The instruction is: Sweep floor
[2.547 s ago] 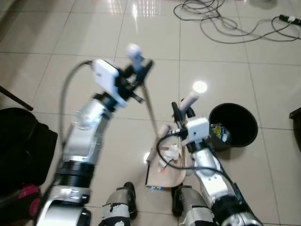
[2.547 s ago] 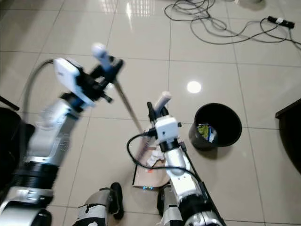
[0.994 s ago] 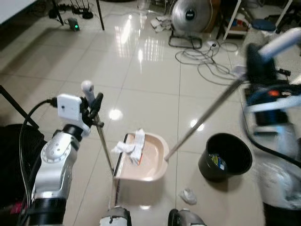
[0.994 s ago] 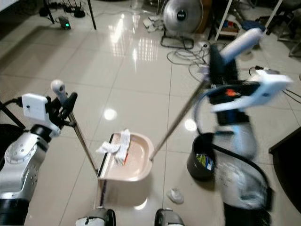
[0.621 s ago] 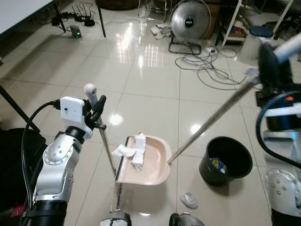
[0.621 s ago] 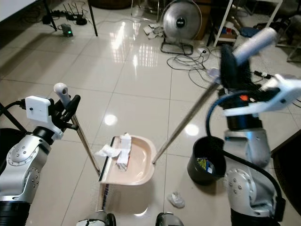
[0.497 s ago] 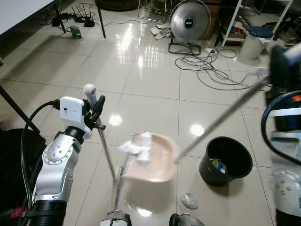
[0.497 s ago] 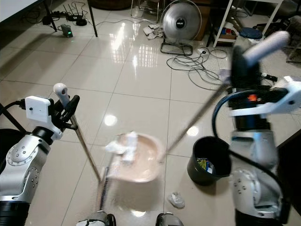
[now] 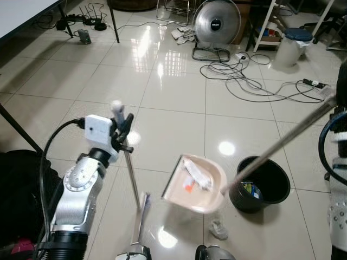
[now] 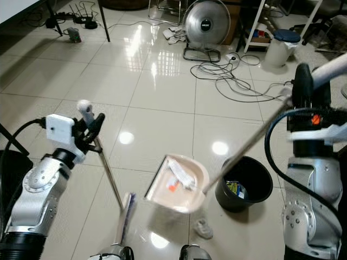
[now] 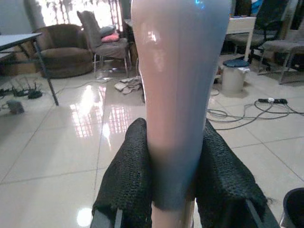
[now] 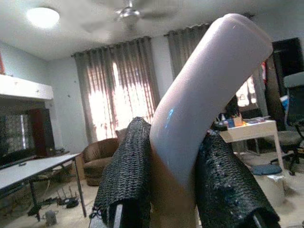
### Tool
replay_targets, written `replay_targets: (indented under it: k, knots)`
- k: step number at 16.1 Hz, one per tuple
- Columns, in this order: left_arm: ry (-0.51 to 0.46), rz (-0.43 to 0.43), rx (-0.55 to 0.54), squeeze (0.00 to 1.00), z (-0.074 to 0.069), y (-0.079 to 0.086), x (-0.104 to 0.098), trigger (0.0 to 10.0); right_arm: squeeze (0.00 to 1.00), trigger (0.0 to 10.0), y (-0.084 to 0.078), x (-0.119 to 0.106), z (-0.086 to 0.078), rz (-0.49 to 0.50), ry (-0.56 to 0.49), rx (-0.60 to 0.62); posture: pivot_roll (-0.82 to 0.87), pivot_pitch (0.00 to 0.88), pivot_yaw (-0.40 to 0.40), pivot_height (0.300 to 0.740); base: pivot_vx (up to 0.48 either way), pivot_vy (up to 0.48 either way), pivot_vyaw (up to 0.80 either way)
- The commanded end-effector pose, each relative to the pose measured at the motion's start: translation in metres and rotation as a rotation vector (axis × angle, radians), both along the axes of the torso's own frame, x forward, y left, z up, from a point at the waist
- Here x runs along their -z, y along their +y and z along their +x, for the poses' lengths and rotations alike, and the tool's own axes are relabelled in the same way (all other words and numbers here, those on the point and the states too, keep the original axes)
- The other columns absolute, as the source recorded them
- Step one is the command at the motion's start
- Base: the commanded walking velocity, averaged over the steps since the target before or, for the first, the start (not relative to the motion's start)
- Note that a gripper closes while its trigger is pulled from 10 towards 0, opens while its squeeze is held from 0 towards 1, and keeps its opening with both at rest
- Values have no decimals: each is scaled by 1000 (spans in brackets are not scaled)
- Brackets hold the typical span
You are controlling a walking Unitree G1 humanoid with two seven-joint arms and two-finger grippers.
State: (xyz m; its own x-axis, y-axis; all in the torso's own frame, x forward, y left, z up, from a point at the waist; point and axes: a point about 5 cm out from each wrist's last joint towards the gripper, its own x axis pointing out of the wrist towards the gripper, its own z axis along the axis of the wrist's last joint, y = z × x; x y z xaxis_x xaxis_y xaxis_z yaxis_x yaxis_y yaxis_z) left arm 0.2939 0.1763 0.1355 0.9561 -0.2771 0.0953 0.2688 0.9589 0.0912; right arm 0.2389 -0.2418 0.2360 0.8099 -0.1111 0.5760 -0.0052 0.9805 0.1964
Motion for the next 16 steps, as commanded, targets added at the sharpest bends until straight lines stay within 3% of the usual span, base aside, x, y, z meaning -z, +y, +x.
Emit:
replay_targets:
  k: [1,5,12,16]
  knots:
    - [-26,16,11,0,-2,-4,-4,10000,0,10000,-1,-11,-9,8,-82,6,-36,61,20,740,0,0,0]
    - [-58,14,25,0,3,-16,-12,10000,0,10000,7,-23,2,-15,-22,-33,-41,63,18,740,0,0,0]
    - [-81,0,41,0,6,-33,-17,10000,0,10000,9,-48,17,21,23,8,-41,68,12,740,0,-348,0]
    - [-92,23,34,0,3,-33,-17,10000,0,10000,16,-58,20,0,25,-20,-38,68,-7,740,0,-480,0]
